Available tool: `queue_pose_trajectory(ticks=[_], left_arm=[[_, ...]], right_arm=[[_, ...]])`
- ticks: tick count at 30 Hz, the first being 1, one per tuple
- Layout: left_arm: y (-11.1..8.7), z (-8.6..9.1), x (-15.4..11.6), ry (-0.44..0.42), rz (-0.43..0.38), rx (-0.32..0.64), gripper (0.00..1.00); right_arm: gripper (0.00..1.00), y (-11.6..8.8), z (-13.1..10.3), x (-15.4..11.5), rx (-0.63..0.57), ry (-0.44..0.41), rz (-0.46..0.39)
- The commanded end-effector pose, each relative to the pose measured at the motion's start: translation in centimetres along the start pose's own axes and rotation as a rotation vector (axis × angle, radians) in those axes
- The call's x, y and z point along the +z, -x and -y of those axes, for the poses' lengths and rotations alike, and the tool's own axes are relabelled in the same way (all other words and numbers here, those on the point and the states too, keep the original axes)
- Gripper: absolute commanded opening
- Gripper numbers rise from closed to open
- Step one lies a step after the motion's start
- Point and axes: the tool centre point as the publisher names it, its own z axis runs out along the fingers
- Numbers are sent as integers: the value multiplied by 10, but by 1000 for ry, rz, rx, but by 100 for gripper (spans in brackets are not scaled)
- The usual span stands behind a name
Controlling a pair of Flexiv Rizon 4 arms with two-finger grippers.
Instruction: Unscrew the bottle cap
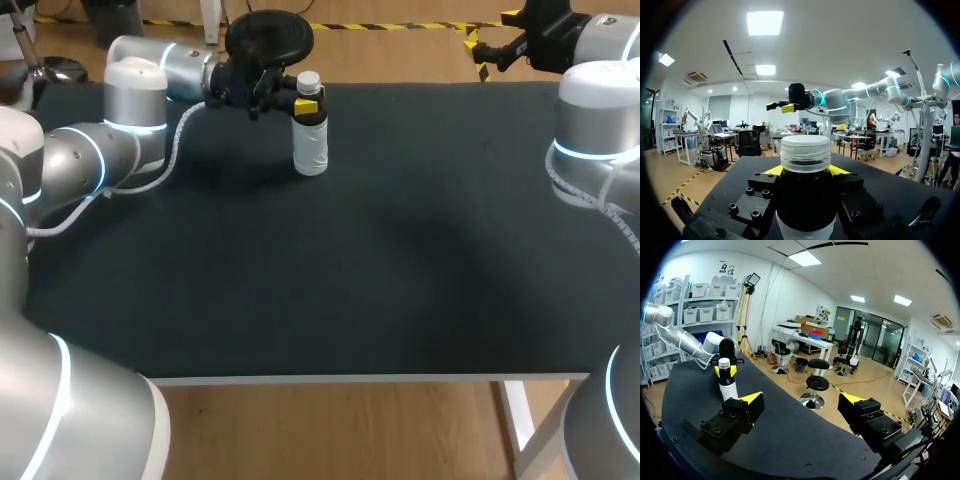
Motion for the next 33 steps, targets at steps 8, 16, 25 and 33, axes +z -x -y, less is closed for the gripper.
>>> queue_pose_trajectory(ticks=[8,16,25,33], left_arm=[[5,-2,-1,-3,-12,1,0],[5,-2,-1,-3,-12,1,0],[5,-2,-1,-3,-12,1,0],[5,-2,-1,-3,-12,1,0]], right_arm=[[100,0,0,0,0,0,0],[100,0,0,0,0,0,0],[100,-32,-12,14,17,59,-68],[100,-83,-31,32,12,144,-96]])
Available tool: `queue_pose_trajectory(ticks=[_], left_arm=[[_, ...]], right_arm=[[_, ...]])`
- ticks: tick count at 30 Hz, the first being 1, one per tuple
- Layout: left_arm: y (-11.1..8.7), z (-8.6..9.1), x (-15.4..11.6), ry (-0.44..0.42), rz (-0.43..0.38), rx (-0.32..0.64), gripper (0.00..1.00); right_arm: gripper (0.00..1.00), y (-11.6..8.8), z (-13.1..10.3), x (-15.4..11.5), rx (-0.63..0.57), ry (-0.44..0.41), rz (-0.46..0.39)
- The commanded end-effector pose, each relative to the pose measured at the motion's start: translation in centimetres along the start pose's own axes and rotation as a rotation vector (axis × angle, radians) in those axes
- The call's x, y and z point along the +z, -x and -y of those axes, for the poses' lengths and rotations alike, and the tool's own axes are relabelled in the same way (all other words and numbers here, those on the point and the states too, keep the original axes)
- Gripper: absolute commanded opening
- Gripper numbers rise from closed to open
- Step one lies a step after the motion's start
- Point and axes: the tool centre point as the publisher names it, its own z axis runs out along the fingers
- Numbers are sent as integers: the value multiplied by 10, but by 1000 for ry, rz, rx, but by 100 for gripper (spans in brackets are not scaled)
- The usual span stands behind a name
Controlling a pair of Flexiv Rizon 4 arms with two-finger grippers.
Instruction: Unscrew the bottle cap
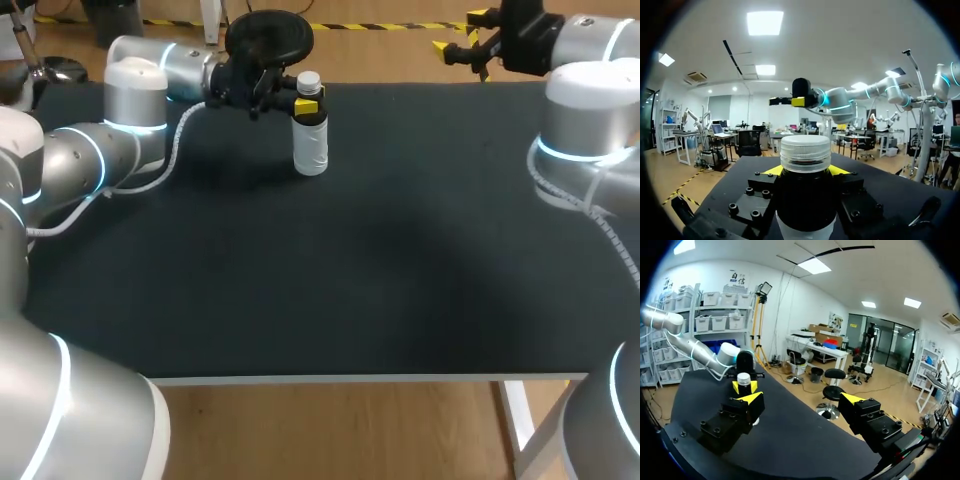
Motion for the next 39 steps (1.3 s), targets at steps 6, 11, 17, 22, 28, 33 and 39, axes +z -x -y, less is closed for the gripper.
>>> queue_pose_trajectory(ticks=[6,11,17,22,28,33,39], left_arm=[[5,-2,-1,-3,-12,0,0],[5,-2,-1,-3,-12,0,0],[5,-2,-1,-3,-12,0,0],[5,-2,-1,-3,-12,0,0],[5,-2,-1,-3,-12,0,0],[5,-2,-1,-3,-12,0,0],[5,-2,-1,-3,-12,0,0]], right_arm=[[100,-61,-2,42,46,139,-7],[100,-94,0,60,102,191,-44],[100,-127,-2,77,104,199,-70],[100,-151,-5,89,97,218,-78],[100,-173,-7,105,109,231,-89],[100,-184,-6,117,113,229,-110],[100,-194,-6,128,123,233,-128]])
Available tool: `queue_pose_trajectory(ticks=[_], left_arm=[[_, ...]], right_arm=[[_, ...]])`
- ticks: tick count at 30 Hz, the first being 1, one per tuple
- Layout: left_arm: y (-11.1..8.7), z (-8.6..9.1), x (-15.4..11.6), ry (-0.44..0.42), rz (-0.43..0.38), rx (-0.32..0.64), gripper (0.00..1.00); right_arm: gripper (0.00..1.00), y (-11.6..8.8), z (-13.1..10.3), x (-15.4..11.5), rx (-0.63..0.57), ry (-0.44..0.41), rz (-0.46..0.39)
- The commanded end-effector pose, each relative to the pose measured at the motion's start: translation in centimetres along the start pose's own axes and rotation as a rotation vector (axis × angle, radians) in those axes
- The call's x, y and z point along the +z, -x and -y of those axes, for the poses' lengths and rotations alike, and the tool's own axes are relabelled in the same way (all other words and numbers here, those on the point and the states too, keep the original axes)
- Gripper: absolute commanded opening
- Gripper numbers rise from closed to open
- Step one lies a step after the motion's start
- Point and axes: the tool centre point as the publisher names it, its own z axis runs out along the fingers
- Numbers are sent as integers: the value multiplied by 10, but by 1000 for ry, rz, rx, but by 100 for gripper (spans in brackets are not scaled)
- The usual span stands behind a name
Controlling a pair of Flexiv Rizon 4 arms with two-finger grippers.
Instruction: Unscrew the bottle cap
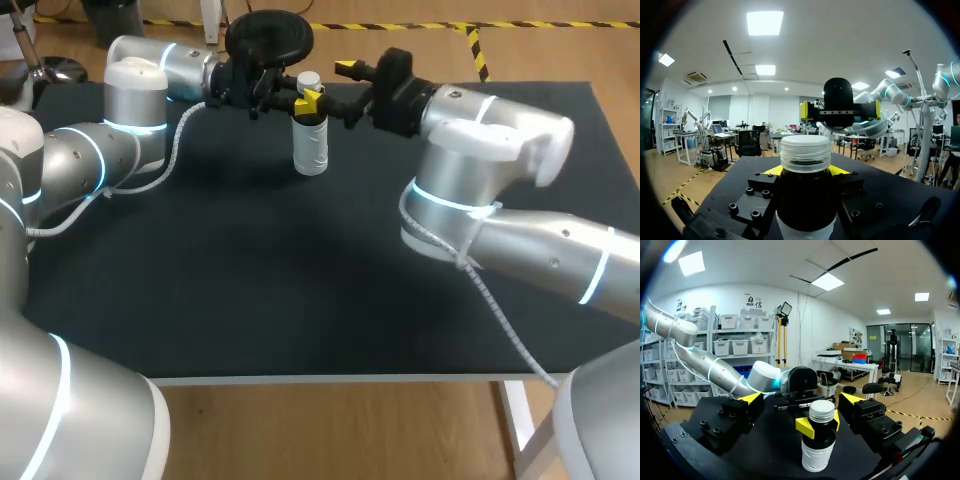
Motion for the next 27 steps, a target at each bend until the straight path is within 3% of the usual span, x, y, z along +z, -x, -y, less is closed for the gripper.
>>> queue_pose_trajectory(ticks=[1,27], left_arm=[[5,-2,-1,-3,-12,0,0],[5,-2,-1,-3,-12,0,0]], right_arm=[[100,-5,6,15,0,20,56],[100,-6,21,50,4,-16,34]])
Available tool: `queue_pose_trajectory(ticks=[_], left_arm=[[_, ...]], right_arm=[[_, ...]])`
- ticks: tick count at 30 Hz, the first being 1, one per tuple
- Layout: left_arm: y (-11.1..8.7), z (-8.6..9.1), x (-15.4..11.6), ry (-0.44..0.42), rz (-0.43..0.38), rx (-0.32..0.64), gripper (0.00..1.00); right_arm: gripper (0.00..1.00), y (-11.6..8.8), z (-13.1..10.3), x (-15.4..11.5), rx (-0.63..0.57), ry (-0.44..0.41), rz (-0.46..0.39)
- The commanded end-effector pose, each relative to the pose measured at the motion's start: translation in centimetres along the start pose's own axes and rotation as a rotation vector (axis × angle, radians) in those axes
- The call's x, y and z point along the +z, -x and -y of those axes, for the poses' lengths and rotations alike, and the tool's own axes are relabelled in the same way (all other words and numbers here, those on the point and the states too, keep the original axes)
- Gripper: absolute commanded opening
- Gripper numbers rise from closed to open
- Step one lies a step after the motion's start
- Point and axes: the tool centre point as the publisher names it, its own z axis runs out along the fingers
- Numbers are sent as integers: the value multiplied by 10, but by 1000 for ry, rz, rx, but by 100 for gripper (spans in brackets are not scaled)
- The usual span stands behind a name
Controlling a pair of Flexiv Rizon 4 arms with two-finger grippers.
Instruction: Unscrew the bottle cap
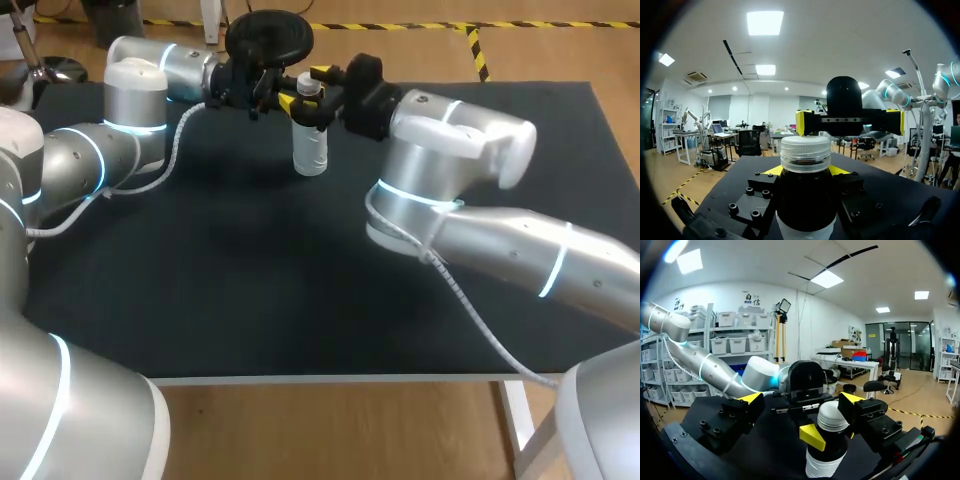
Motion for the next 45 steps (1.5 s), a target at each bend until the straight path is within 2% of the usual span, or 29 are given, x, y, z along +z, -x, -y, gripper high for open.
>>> queue_pose_trajectory(ticks=[1,15,32,33,34,35,36,38,39,40,41,45], left_arm=[[6,-1,-1,-4,-12,1,0],[6,-1,-1,-4,-12,1,0],[6,-1,-1,-4,-12,1,0],[6,-1,-1,-4,-12,1,0],[6,-1,-1,-4,-12,1,0],[6,-1,-1,-4,-12,1,0],[6,-1,-1,-4,-12,1,0],[6,-1,-1,-4,-12,1,0],[6,-1,-1,-4,-12,1,0],[6,-1,-1,-4,-12,1,0],[6,-1,-1,-4,-12,1,0],[6,-1,-1,-4,-12,1,0]], right_arm=[[100,1,4,10,-2,2,19],[100,28,3,14,-18,-11,55],[100,32,5,14,9,-3,65],[98,33,5,14,9,-3,67],[77,33,6,14,8,-5,68],[67,33,6,15,8,-5,69],[51,34,7,15,7,-7,70],[44,34,7,15,7,-9,71],[37,35,7,15,7,-10,72],[21,35,8,15,8,-11,71],[0,36,9,15,9,-12,70],[0,37,10,15,17,-11,62]])
